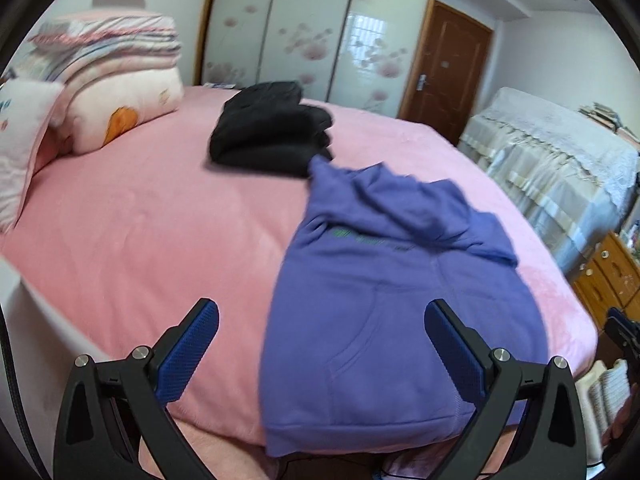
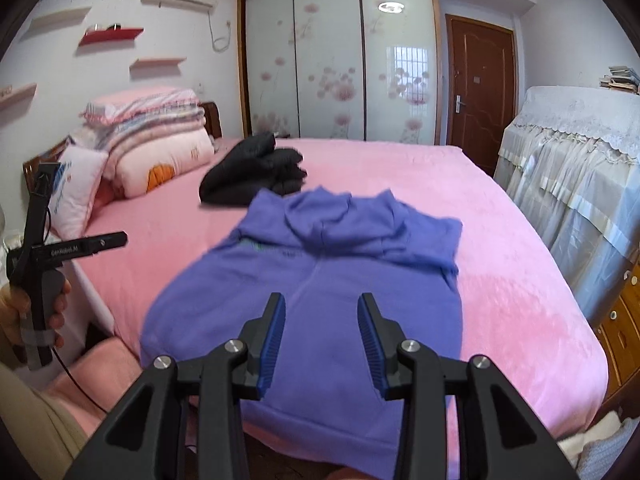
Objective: Fold large clothes
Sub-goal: 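Move both tools to the hoodie hem ribbing, then grasp the hem ribbing with both tools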
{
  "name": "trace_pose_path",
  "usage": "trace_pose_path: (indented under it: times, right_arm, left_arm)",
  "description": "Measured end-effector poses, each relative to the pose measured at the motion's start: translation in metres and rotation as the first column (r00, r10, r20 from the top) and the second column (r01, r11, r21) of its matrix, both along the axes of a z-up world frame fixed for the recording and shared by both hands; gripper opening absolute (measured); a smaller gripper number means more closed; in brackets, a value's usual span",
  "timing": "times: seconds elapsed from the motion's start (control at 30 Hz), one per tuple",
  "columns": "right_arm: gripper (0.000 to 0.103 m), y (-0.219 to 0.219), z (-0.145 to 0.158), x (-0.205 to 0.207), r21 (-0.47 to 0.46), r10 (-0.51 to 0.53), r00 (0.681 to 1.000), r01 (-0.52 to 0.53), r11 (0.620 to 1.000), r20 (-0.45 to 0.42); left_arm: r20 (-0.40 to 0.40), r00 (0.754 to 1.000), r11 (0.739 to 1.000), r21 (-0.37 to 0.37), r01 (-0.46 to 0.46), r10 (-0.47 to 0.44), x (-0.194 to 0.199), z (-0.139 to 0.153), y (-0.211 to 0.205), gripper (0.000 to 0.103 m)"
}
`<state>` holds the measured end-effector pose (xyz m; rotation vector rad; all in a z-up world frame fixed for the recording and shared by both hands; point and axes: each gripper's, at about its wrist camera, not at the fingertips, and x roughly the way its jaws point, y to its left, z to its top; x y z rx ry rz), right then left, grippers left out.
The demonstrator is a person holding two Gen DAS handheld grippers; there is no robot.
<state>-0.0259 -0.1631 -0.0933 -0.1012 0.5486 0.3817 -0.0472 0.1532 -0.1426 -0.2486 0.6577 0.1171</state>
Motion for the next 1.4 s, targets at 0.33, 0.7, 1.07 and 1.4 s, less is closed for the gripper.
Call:
trace_pose_path:
  times: [0.33, 0.7, 1.07, 1.4]
  right_arm:
    - [0.039, -0.046, -0.077, 0.012, -0.044, -0.072, 0.966, 0.063, 0.997, -0.250]
    - [0.045, -0.096, -0.151, 0.021, -0.041, -0.129, 0.858, 0.125, 0.991, -0.497]
    - [0.045, -0.120, -0.190, 0.041, 0.136, -0.054, 0.788, 0.173, 0.975, -0.613]
    - [0.012, -0.118, -0.195, 0.046, 0.215, 0.020, 0.779, 0.148, 0.965, -0.627]
  left_arm:
    - [-0.219, 0.971, 0.994, 0.029, 0.105, -0.096, 0.002, -0.086, 0.008, 0.102]
    - [-0.346, 0.913, 0.962, -0.235, 0.138, -0.216, 0.017, -0.145, 0.035, 0.096]
    - [-0.349, 0.886, 0.914, -0.368, 0.170, -0.306, 0.028, -0.170, 0.037, 0.077]
    - [-0.361, 0.874, 0.913, -0.362, 0.190, -0.325, 0.036, -0.173, 0.025, 0.074]
